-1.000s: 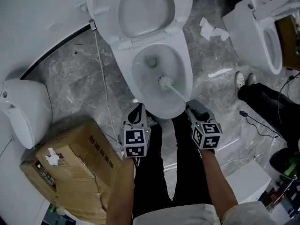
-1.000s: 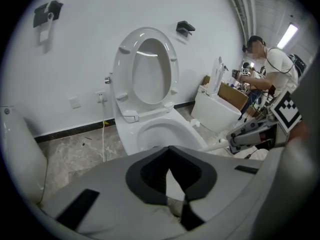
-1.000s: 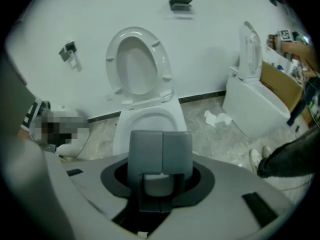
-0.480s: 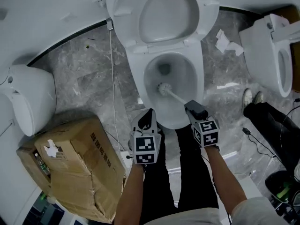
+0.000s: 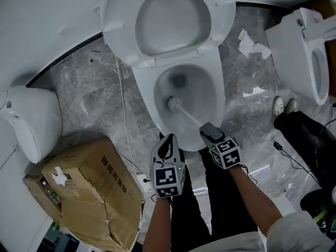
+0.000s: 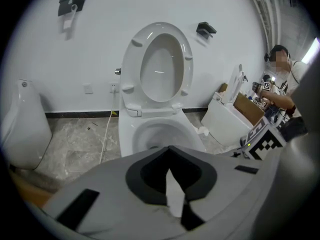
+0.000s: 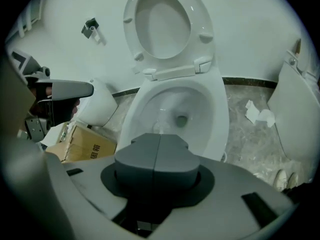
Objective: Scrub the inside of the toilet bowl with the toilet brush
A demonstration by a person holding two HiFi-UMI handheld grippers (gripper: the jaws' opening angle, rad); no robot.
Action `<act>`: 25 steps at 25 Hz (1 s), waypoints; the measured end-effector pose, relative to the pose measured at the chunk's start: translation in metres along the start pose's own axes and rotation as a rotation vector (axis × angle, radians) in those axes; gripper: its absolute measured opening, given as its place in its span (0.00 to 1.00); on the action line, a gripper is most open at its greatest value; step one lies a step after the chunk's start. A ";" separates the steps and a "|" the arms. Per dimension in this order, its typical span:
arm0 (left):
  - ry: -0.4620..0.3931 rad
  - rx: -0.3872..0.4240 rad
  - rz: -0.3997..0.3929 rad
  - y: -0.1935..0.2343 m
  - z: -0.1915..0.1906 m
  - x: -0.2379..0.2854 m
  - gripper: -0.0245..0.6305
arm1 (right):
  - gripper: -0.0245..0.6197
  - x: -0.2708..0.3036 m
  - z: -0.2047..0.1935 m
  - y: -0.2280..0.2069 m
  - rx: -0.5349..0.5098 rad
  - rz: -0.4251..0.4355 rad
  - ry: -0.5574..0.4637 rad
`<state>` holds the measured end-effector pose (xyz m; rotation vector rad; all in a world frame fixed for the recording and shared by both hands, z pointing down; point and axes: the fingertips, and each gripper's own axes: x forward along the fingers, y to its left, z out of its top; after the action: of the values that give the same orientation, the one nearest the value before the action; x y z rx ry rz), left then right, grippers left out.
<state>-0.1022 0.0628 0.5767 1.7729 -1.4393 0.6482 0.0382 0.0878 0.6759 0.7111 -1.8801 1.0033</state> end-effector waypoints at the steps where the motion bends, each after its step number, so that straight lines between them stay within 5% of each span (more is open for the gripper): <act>1: 0.001 0.003 0.001 0.001 0.002 -0.001 0.08 | 0.32 0.001 0.001 0.001 0.006 0.005 0.000; 25: -0.019 -0.045 0.072 0.012 0.020 0.000 0.08 | 0.32 0.033 0.053 -0.001 -0.081 0.013 0.018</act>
<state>-0.1151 0.0457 0.5680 1.7035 -1.5243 0.6325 0.0014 0.0391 0.6893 0.6408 -1.9010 0.9333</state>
